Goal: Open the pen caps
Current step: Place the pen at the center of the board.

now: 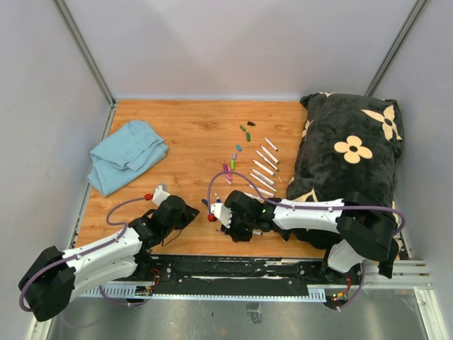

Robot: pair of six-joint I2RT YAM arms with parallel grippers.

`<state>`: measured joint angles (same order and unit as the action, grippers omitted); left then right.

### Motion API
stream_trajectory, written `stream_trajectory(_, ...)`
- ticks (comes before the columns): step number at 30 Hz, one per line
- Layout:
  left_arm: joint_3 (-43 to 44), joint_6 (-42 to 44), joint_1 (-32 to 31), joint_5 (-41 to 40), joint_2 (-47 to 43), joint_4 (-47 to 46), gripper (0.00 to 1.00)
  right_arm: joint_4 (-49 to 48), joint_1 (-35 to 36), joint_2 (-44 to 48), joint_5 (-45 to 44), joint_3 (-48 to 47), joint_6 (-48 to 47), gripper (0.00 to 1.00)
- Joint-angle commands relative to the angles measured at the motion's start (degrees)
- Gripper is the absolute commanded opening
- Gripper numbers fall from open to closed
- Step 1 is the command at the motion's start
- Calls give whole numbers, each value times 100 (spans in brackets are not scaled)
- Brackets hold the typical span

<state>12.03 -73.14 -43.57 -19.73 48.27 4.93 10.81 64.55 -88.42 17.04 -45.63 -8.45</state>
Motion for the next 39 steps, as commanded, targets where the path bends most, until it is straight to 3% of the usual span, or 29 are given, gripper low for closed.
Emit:
stream_trajectory(1,56,-317,33,-43,162,71,3,148,143,-183,-519,-233,-44,4)
stream_trajectory(8,-45,-513,33,-94,192,187,8,234,258,-355,-618,-309,-62,11)
stream_trajectory(13,-24,-525,33,-171,194,304,23,265,259,-385,-642,-334,-34,13)
stream_trajectory(20,-65,-568,33,-172,177,342,29,298,259,-434,-617,-354,-12,16)
stream_trajectory(25,-80,-578,33,-155,114,366,30,294,259,-456,-661,-351,17,22)
stream_trajectory(39,-16,-437,33,-110,-341,511,33,346,259,-385,-693,-415,-44,25)
